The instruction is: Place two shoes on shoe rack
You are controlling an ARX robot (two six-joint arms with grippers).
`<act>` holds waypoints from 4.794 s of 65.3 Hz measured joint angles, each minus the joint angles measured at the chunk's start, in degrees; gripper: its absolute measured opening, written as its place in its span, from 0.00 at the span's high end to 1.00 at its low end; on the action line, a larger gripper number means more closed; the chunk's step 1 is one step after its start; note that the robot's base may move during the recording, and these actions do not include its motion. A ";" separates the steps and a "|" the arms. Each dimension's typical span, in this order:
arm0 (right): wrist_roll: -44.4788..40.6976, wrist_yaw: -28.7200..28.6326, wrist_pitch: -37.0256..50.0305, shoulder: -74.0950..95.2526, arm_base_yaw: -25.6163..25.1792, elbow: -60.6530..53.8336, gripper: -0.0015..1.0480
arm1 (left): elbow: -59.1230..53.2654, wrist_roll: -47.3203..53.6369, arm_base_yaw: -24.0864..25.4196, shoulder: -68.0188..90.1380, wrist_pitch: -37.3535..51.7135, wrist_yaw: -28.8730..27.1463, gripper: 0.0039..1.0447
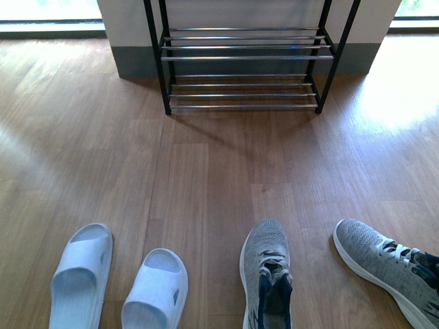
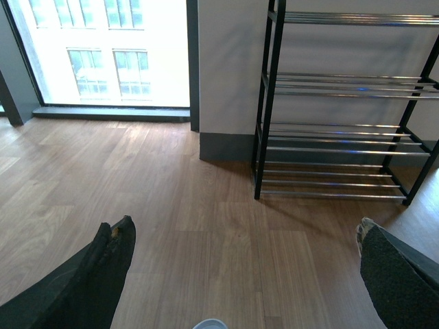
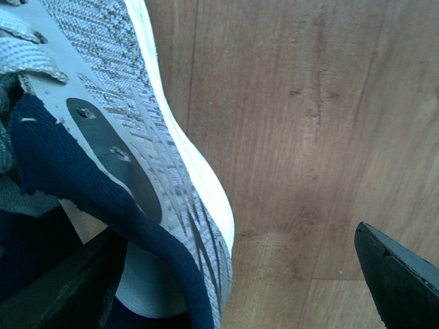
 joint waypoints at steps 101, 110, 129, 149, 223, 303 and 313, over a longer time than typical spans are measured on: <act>20.90 -17.49 12.63 -10.38 0.98 -1.14 0.96 | 0.00 0.00 0.00 0.00 0.00 0.00 0.09; 27.39 -18.88 18.05 -27.04 0.17 -17.05 0.96 | 0.00 0.00 0.00 0.00 0.00 0.00 0.09; 36.83 -29.44 12.28 -69.05 -3.96 -42.29 0.96 | 0.00 0.00 0.00 0.00 0.00 0.00 0.09; 39.93 -28.30 12.50 -79.89 -1.25 -48.65 0.96 | 0.00 0.00 0.00 0.00 0.00 0.00 0.09; 40.61 -28.63 12.55 -80.02 -1.25 -48.76 0.96 | 14.64 -12.87 9.05 56.33 26.95 -7.13 0.09; 40.61 -28.52 12.55 -80.04 -1.18 -48.81 0.96 | 47.34 -2.93 1.88 141.83 34.77 1.40 0.09; 40.61 -28.57 12.55 -80.02 -1.18 -48.81 0.96 | 39.32 1.01 -3.19 127.60 32.24 14.36 0.09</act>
